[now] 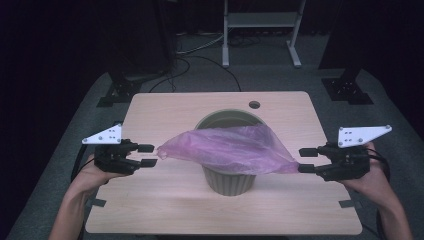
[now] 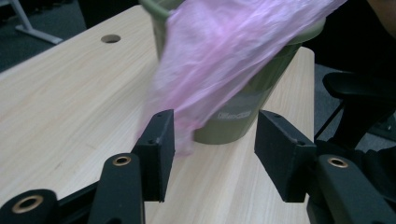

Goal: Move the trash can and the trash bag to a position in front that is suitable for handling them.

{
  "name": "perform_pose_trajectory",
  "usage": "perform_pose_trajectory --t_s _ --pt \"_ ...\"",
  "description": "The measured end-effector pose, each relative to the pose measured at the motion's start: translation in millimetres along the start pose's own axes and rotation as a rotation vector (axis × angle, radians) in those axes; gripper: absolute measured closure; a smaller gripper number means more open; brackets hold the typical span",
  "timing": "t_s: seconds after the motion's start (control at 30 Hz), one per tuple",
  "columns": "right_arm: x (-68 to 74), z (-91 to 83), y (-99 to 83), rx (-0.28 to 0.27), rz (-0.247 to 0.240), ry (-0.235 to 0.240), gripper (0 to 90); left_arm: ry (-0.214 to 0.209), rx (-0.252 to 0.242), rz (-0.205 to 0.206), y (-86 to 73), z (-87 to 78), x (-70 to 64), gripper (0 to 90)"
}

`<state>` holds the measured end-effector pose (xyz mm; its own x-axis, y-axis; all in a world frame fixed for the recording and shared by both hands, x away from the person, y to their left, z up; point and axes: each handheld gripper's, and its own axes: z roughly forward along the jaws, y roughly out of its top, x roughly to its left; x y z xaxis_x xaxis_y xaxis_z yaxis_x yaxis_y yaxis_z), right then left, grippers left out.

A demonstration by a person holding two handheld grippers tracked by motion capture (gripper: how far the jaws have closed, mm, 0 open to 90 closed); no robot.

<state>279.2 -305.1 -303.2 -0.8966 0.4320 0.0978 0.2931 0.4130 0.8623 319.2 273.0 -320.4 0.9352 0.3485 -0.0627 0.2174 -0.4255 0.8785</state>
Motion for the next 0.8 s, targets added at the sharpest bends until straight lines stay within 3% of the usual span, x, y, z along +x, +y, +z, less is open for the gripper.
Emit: perform_pose_trajectory --t_s 0.17,0.3,0.53,0.8 --pt "11.8 0.3 12.7 0.017 -0.056 0.029 42.2 -0.022 0.020 0.068 16.5 11.7 -11.9 42.3" --pt "13.6 3.1 12.4 0.044 -0.063 0.026 41.9 -0.037 0.029 0.086 22.2 19.8 -15.2 41.1" --pt "3.6 1.7 -3.9 0.025 -0.015 0.052 42.0 -0.041 0.040 0.081 24.3 25.2 -13.7 40.3" --pt "5.4 -8.0 -10.3 0.015 -0.009 0.061 42.0 -0.033 0.029 0.088 29.2 20.4 -15.3 40.2"
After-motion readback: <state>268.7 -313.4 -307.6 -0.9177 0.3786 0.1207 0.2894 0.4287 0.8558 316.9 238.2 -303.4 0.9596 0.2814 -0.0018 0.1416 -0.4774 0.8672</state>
